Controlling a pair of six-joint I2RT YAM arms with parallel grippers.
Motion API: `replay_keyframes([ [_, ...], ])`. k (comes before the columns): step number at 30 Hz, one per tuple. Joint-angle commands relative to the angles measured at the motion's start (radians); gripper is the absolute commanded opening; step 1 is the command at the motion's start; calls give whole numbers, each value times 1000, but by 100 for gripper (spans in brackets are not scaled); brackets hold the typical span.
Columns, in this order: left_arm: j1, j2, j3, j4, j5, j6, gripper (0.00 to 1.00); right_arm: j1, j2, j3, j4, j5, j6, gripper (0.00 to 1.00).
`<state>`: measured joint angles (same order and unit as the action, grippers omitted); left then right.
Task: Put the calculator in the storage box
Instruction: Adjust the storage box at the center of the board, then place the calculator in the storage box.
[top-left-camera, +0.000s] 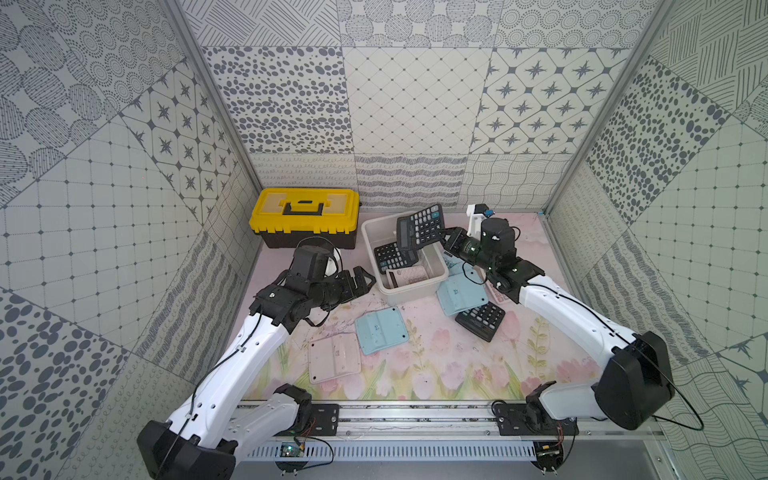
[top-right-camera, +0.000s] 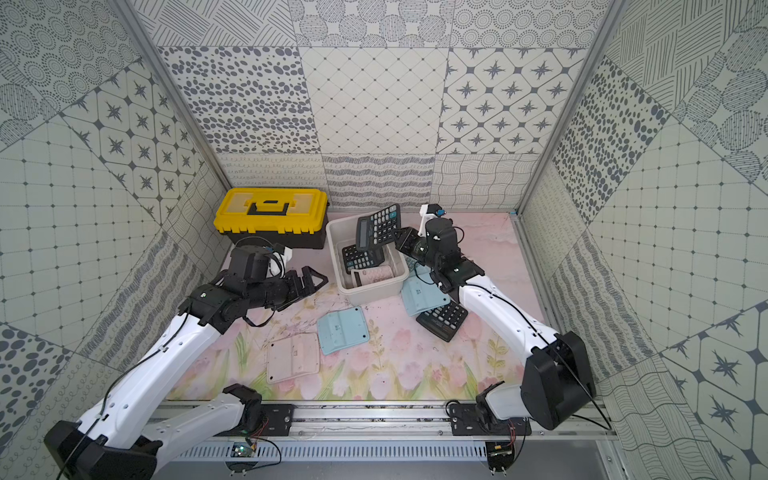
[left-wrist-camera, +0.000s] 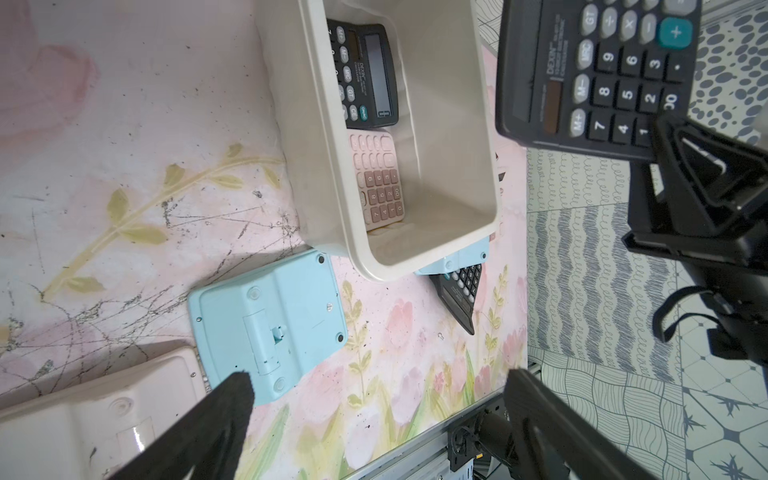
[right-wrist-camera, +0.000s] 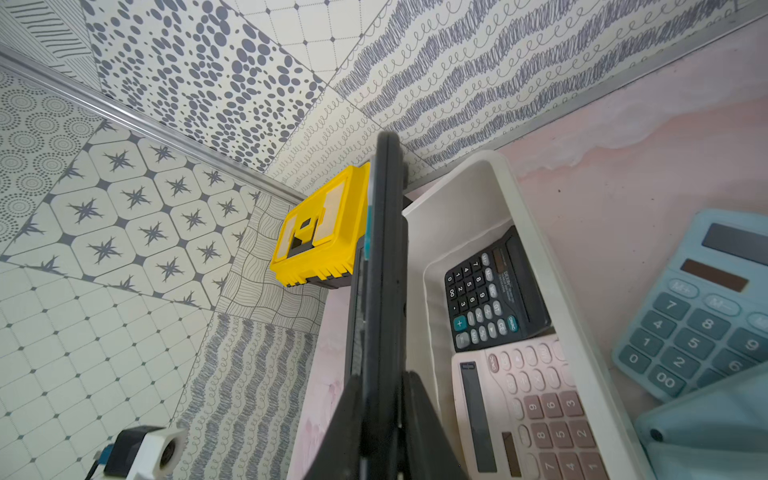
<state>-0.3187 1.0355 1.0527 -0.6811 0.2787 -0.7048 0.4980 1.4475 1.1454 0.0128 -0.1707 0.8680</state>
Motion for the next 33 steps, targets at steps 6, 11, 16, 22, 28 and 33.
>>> replay_keyframes([
  [6,51,-20,-53,36,24,0,100,32,231,211,1,1,-34,0],
  [11,66,-7,-63,41,42,4,100,47,340,285,-48,-9,-70,0],
  [16,72,-8,-86,53,53,-1,100,54,434,352,-85,-24,-111,0],
  [22,76,-16,-97,54,53,-3,100,58,537,424,-125,-58,-145,0],
  [28,78,0,-98,64,66,0,100,65,610,462,-135,-76,-159,0],
  [33,77,11,-97,72,76,-2,100,68,645,479,-145,-78,-162,0],
])
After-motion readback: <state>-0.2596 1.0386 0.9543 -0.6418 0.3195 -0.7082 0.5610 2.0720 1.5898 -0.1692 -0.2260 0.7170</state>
